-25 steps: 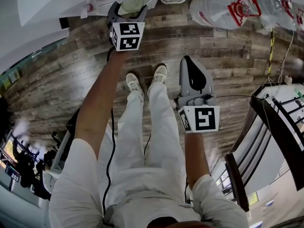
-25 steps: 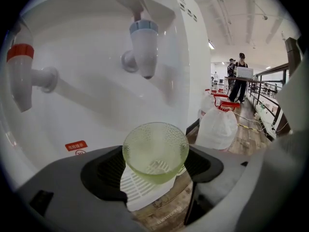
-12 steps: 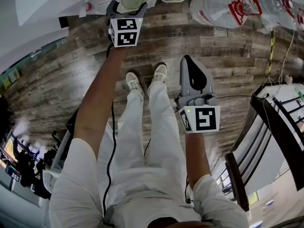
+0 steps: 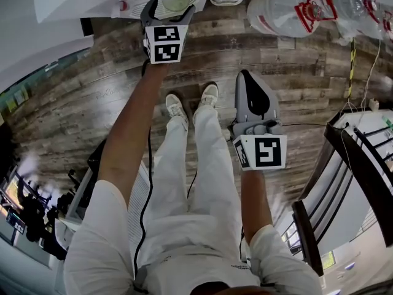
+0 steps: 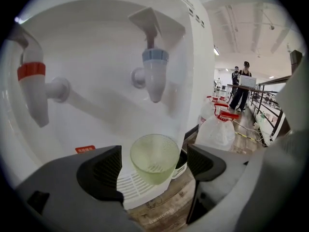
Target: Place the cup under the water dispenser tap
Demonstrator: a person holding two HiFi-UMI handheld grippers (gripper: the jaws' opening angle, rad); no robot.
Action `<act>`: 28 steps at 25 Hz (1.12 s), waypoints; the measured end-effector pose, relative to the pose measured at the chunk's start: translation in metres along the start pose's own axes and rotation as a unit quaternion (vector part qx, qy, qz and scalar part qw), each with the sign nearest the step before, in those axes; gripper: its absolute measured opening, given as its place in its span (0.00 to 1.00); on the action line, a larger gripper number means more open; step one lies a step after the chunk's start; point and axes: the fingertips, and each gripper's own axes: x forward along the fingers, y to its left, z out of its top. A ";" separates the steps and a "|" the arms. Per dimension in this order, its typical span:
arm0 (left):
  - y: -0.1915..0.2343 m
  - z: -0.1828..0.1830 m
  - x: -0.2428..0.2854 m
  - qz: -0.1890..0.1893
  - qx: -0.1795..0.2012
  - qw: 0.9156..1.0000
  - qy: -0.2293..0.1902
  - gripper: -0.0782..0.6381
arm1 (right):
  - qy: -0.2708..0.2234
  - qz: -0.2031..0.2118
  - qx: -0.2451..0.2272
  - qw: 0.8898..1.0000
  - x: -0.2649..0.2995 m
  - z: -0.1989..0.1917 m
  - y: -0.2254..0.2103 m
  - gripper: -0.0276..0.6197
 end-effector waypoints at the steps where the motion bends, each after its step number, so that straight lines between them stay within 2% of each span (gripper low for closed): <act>1: -0.001 0.003 -0.004 -0.001 0.000 1.000 -0.002 0.69 | -0.001 -0.001 0.000 1.000 -0.002 0.002 0.000 0.04; 8: -0.009 0.012 -0.037 -0.011 0.004 1.000 -0.005 0.69 | -0.014 -0.005 -0.001 1.000 -0.018 0.021 0.012 0.04; 18: -0.015 0.048 -0.099 -0.014 -0.016 0.999 -0.041 0.68 | -0.030 0.007 -0.005 1.000 -0.039 0.051 0.047 0.04; 28: -0.024 0.101 -0.186 -0.018 -0.035 0.995 -0.089 0.59 | -0.041 0.021 0.002 0.999 -0.072 0.090 0.079 0.04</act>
